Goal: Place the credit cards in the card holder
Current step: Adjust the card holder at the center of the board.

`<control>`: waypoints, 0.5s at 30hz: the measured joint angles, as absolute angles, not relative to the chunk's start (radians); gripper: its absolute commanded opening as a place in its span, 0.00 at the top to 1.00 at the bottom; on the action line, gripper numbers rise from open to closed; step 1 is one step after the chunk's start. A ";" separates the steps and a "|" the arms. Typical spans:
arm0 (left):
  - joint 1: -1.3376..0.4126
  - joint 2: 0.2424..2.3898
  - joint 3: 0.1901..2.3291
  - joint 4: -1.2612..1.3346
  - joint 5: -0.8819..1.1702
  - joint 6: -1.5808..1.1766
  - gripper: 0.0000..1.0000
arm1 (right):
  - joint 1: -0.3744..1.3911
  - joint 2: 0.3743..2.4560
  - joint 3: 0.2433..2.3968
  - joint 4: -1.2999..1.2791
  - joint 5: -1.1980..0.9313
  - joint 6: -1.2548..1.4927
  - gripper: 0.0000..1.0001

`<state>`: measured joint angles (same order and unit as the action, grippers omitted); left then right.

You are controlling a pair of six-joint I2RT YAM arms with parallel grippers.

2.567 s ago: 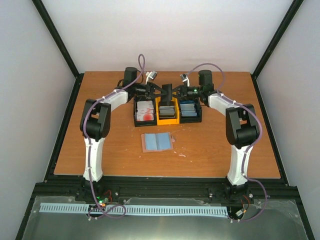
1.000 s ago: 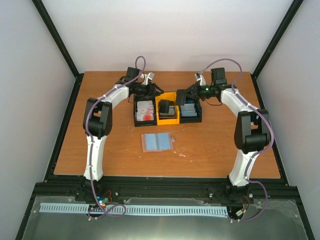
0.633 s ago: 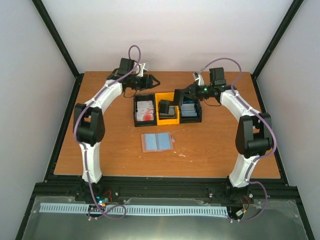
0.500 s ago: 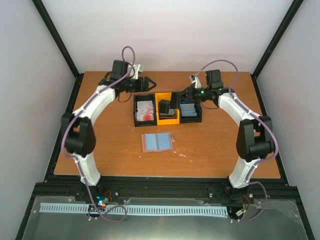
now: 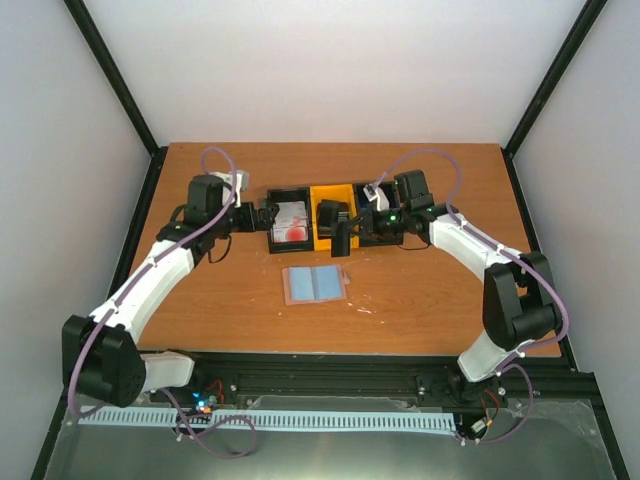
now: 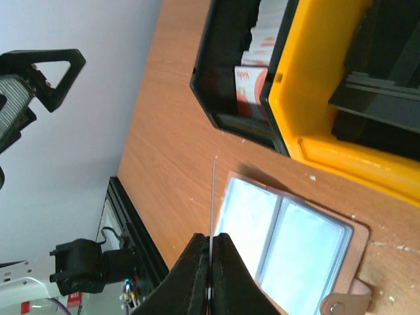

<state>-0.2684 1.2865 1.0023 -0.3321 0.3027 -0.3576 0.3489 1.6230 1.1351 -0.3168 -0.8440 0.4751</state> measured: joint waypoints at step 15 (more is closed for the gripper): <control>-0.236 1.109 0.746 -0.297 0.310 -0.592 0.14 | 0.364 1.652 1.104 -0.393 -0.806 0.437 0.97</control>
<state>-0.2356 1.1088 0.7456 -0.2974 0.3099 -0.5922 0.3637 1.6516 1.1038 -0.3935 -0.8062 0.4374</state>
